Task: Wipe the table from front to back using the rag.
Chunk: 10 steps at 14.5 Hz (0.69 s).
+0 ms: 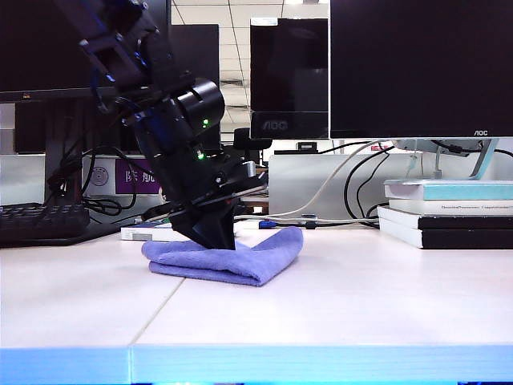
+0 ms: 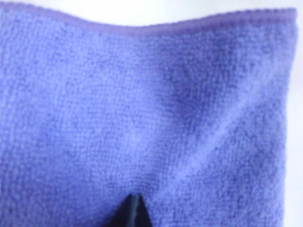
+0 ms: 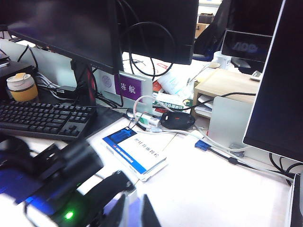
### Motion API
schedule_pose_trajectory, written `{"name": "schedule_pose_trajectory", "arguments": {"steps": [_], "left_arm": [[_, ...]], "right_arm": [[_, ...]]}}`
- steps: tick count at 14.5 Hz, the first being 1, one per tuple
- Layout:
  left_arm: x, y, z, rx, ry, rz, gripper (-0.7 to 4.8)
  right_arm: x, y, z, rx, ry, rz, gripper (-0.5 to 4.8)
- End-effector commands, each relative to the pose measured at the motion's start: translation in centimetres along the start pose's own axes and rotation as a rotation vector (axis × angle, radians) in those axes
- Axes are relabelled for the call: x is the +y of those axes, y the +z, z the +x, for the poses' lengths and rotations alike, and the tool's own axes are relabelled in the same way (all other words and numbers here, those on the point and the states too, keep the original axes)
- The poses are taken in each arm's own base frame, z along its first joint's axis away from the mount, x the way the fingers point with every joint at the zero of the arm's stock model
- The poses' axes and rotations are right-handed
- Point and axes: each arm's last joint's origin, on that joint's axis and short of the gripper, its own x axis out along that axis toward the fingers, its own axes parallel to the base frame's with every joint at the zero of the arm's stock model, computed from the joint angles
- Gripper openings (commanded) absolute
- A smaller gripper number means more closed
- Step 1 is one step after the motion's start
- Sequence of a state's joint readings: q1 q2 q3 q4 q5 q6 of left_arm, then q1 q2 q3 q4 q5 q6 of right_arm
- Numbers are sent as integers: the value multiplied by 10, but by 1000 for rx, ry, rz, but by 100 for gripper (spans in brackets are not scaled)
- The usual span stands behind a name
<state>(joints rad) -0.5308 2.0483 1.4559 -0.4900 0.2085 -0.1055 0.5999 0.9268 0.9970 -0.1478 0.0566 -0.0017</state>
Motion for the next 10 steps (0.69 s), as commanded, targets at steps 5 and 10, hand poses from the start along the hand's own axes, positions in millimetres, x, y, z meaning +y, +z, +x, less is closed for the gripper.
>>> {"name": "schedule_pose_trajectory", "arguments": {"steps": [5,10], "left_arm": [[-24,-58,-7,163,-28,35,-6],[-36,-108,-25,227,-36,60,-6]], "right_arm": [[0,3,-1,-17,1,-2,45],[0,3,-1,-16,1,-2,45]]}}
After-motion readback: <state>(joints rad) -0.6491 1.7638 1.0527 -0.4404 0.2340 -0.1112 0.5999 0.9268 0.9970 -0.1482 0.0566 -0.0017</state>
